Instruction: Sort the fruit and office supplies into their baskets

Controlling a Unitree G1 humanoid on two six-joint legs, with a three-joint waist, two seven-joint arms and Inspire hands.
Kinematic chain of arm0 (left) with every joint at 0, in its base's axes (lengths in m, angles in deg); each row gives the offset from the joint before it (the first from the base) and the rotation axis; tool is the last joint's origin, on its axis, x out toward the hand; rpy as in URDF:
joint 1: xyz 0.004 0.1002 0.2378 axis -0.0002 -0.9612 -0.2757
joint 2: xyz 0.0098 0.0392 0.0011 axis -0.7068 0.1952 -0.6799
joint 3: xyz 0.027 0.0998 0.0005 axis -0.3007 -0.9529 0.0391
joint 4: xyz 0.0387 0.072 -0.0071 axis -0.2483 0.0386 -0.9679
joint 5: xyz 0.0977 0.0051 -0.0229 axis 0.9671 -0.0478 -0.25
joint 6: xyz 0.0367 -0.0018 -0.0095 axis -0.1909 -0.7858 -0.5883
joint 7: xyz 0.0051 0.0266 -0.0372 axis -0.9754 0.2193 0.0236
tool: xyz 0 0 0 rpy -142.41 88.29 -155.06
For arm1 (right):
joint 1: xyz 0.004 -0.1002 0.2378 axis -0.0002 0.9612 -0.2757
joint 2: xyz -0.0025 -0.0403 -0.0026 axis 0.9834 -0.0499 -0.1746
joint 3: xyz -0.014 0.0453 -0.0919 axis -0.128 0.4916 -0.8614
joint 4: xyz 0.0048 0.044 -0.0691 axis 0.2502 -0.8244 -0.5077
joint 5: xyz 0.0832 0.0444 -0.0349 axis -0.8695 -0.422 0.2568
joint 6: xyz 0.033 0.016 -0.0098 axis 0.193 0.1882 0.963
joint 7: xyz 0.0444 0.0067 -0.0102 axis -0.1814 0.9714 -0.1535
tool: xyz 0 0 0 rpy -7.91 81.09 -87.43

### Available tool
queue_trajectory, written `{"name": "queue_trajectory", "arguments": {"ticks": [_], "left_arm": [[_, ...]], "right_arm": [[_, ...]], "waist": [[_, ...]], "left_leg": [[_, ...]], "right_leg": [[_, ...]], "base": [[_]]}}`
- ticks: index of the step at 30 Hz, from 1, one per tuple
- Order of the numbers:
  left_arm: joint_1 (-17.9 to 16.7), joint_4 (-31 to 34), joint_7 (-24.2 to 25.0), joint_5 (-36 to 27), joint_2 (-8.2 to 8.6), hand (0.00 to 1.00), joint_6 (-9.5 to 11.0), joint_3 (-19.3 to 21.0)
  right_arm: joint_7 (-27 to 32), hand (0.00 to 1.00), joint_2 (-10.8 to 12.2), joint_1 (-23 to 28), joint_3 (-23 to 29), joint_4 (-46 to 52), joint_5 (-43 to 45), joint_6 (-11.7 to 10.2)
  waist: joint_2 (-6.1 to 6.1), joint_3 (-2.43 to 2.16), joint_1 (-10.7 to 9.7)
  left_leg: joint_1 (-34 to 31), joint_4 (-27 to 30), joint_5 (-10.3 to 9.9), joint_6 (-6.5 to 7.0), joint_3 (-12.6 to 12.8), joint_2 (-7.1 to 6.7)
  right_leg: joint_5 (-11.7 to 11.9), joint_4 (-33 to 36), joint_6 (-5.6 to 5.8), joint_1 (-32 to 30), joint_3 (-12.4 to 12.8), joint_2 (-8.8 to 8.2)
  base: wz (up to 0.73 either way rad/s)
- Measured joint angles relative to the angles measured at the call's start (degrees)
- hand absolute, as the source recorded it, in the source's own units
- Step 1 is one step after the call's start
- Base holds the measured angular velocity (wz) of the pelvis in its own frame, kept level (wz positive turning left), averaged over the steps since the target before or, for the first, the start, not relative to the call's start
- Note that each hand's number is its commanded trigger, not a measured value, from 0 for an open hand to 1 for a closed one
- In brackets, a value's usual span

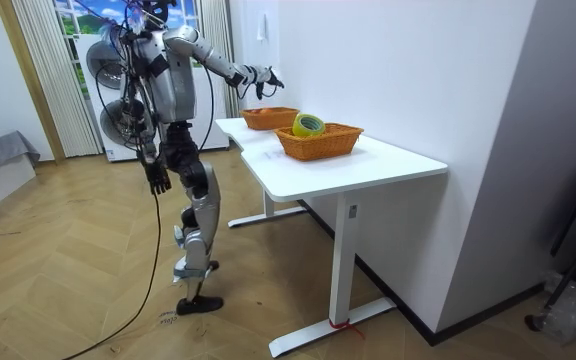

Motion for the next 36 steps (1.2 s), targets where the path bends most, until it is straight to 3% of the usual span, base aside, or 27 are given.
{"name": "queue_trajectory", "arguments": {"ticks": [7, 10, 12, 15, 20, 25, 30, 36], "left_arm": [[2.77, 0.34, -2.28, -0.05, 1.4, 0.0, 0.32, -0.01], [4.29, 0.53, -2.58, -1.01, 1.66, 0.0, 0.44, 0.06], [4.92, 0.54, -3.14, -2.54, 2.41, 0.0, 1.24, 0.07], [5.3, 0.23, -3.39, -5.21, 3.09, 0.0, 2.55, 0.13], [6.32, -0.81, -3.94, -6.01, 3.35, 0.0, 3.52, 0.47], [6.43, -1.38, -4.2, -7.7, 3.54, 0.0, 4.73, 0.46], [5.39, -1.8, -4.81, -8.96, 3.95, 0.0, 6.36, 0.48], [4.22, -2.23, -5.43, -10.0, 4.18, 0.0, 7.78, 1.0]], "right_arm": [[4.06, 0.0, -0.25, 1.24, 8.7, 6.8, -4.35, -0.19], [6.53, 0.0, -0.76, 4.53, 12.49, 12.31, -5.74, -0.27], [8.47, 0.0, -0.76, 8.84, 15.52, 16.87, -6.06, -0.53], [10.39, 0.0, -0.76, 12.97, 18.33, 19.88, -6.43, -0.62], [14.53, 0.0, -0.76, 17.03, 21.84, 25.59, -6.36, -0.61], [20.53, 0.0, -0.72, 19.91, 25.92, 28.01, -6.03, -2.69], [27.64, 0.0, -0.72, 28.43, 32.81, 33.3, -5.24, -4.25], [36.59, 0.0, -0.73, 34.46, 39.89, 34.85, -3.97, -6.6]], "waist": [[0.16, -0.19, -5.06], [1.07, -0.3, -7.1], [2.32, -0.5, -8.77], [3.56, -0.72, -9.84], [3.9, -0.94, -14.38], [3.69, -0.96, -16.83], [3.88, -0.85, -18.73], [4.63, -0.62, -21.6]], "left_leg": [[1.14, -0.68, -0.03, 0.15, 2.67, 0.78], [2.0, -1.08, -0.18, 0.39, 4.39, 1.1], [2.7, -1.14, -0.44, 0.77, 6.33, 1.3], [4.28, -2.46, -0.55, 0.97, 9.36, 1.84], [4.75, -2.99, -0.62, 1.05, 11.7, 2.37], [6.33, -3.99, -0.92, 0.89, 14.26, 3.12], [6.92, -4.27, -1.35, 0.88, 16.43, 3.56], [7.19, -4.42, -1.91, 0.44, 18.65, 4.52]], "right_leg": [[0.42, -0.18, -0.05, -0.22, 2.28, 0.17], [0.82, -0.33, -0.01, -0.13, 4.03, 0.29], [1.09, -0.27, 0.21, -0.12, 5.39, 0.2], [1.48, -0.11, 0.28, -0.46, 8.17, 0.21], [1.7, 0.13, 0.19, -1.43, 10.58, 0.54], [2.09, -0.26, 0.07, -1.28, 13.35, 1.29], [2.14, -0.06, 0.05, -2.22, 15.13, 1.57], [2.36, -0.14, -0.28, -3.09, 16.73, 2.43]], "base": [[-0.17], [-0.31], [-0.33], [-0.53], [-0.28], [-0.3], [-0.2], [-0.21]]}}
